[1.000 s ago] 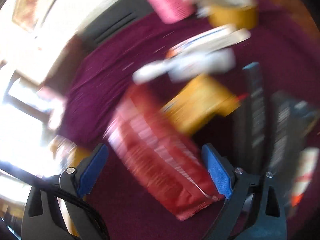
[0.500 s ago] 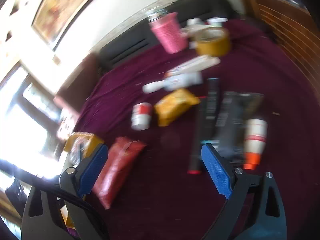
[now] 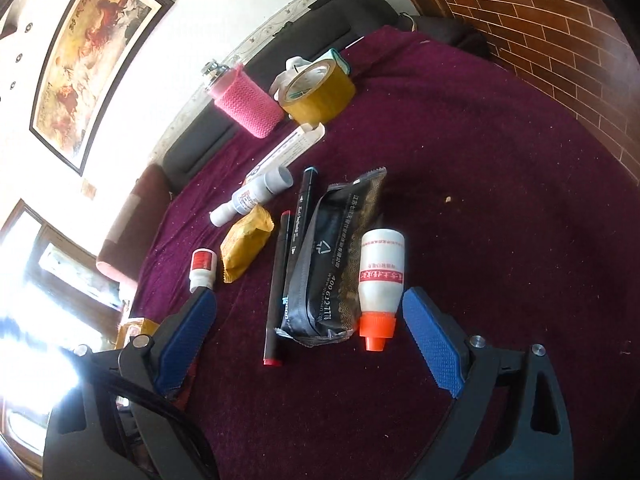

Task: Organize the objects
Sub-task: 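Grasp the red foil packet with the left gripper while the right grasps the orange-capped white bottle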

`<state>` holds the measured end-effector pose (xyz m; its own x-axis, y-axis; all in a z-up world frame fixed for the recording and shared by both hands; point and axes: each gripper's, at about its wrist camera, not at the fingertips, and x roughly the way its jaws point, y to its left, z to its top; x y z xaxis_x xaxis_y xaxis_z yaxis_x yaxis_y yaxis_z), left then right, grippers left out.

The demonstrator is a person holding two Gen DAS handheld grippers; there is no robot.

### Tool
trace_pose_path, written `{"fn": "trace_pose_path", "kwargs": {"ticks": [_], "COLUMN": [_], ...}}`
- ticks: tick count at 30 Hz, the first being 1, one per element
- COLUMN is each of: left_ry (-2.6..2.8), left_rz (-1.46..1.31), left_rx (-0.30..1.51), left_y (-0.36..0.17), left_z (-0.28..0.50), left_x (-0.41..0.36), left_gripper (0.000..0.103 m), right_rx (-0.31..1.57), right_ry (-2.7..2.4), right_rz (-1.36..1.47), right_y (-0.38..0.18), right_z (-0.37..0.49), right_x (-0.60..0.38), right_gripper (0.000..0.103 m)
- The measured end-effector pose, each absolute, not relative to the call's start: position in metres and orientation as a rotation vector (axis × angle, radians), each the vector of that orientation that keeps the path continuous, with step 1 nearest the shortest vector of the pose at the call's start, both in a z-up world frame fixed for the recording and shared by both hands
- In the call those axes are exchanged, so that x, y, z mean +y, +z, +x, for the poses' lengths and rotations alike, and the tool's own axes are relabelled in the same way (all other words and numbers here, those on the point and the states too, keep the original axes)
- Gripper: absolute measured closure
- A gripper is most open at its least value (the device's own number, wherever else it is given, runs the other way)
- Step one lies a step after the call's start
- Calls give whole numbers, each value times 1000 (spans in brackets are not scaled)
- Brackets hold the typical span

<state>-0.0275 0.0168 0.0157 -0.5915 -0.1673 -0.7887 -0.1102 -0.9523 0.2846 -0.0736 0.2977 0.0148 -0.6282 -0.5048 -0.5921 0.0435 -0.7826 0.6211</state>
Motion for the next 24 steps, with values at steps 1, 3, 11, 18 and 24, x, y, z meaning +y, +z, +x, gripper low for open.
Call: {"fn": "trace_pose_path", "kwargs": {"ticks": [1,3,11,18,24], "left_ry": [-2746,-2786,-2958,-3145,-3238], "left_rz": [1389,1423,1511,1325,1163], "left_rx": [-468,-364,10,289,393], "left_y": [14,14,38,88,118], "left_z": [-29,-31,4,66,101], "left_x": [18,12,-12,-55,-90], "left_gripper": [13,23,66,67,67], "right_rx": [-824,-827,-854,-870,-436], "right_ry": [-2445,-2460,-2527,-2659,-2791], "right_rz": [1135,1121,1188,1260,1437], "right_y": [16,17,6,0,5], "right_z": [-73,-72,-76,-73,-89], "right_x": [298,299,305,318,283], "right_gripper": [8,8,8,8,18]}}
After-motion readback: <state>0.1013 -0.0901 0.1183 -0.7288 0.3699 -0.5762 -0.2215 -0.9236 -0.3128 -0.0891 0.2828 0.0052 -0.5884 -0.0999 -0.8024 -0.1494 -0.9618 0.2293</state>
